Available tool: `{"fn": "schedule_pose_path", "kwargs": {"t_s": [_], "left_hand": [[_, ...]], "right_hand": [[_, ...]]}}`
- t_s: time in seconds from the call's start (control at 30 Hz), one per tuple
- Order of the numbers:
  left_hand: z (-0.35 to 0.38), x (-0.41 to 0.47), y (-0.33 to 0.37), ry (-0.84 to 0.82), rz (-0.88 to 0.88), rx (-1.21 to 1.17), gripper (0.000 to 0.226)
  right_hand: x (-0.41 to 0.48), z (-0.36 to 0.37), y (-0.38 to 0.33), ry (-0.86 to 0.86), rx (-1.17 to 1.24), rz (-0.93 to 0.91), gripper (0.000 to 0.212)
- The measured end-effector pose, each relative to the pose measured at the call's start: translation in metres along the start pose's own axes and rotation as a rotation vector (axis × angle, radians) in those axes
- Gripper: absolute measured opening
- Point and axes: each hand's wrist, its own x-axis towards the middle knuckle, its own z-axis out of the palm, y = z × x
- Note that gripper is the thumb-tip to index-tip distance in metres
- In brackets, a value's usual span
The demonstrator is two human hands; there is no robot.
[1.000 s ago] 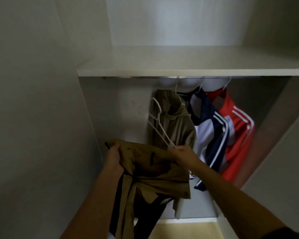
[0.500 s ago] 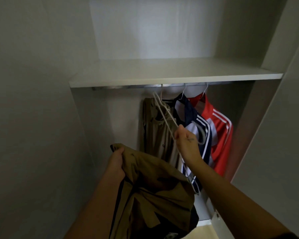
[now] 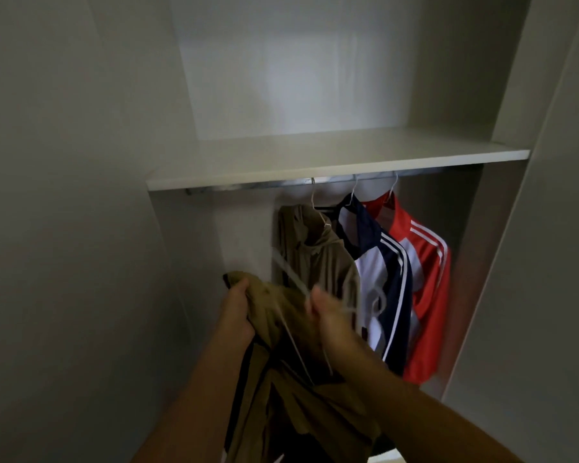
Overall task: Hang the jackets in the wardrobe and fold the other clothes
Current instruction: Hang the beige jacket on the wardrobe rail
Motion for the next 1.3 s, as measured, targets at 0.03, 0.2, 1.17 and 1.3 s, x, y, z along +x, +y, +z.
{"fn": "schedule_pose_path", "kwargs": {"t_s": [0.03, 0.2, 1.17, 1.3], "left_hand": [[-0.004, 0.001, 0.01, 0.019, 0.036, -0.036, 0.047], [-0.037, 0.004, 0.042, 0.109, 0.132, -0.048, 0.037], [-0.022, -0.045, 0.01, -0.382, 0.356, 1.491, 0.025], [0.006, -0.026, 0.004, -0.226, 0.676, 1.532, 0.028]], "right_hand": [[-0.006, -0.003, 0.021, -0.035, -0.117, 0.065, 0.043], [-0.035, -0.045, 0.058, -0.176, -0.204, 0.098, 0.052], [-0.001, -0.056, -0.048, -0.425, -0.642, -0.057, 0.025], [0.015, -0.061, -0.062, -0.389, -0.655, -0.112, 0.026]]}}
